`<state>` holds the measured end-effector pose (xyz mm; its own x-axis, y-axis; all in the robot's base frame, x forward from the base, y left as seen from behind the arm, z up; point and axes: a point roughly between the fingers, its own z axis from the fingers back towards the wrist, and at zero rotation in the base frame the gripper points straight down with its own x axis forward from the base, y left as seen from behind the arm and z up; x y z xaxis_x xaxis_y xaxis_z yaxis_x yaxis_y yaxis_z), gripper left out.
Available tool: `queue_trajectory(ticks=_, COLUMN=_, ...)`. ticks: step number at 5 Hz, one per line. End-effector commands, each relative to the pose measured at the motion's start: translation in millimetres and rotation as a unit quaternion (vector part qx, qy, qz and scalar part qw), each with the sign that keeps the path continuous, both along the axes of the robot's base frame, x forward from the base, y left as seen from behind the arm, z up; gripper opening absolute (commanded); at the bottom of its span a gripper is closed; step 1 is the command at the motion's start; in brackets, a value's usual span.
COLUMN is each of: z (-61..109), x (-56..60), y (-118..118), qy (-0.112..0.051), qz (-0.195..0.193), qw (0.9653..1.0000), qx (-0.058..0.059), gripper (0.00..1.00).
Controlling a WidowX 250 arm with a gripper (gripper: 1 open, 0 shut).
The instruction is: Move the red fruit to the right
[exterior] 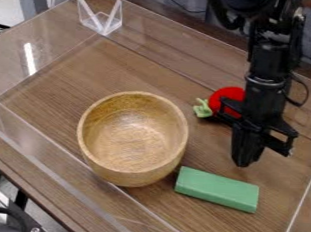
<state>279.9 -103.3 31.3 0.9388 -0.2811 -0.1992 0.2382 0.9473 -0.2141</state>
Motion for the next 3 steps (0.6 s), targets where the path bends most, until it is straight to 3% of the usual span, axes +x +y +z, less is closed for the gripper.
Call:
queue_trajectory(ticks=1, z=13.9, x=4.3, y=-3.8, qy=-0.028, qz=0.002, qw=0.9996, qx=0.000, gripper=0.00)
queue_trajectory(ticks=2, z=12.5, x=4.6, y=-3.6, qy=-0.028, qz=0.004, qw=0.9996, qx=0.002, gripper=1.00)
queue_trajectory(ticks=3, z=12.0, x=4.3, y=-3.6, qy=-0.030, qz=0.007, qw=0.9995, qx=0.006, gripper=1.00)
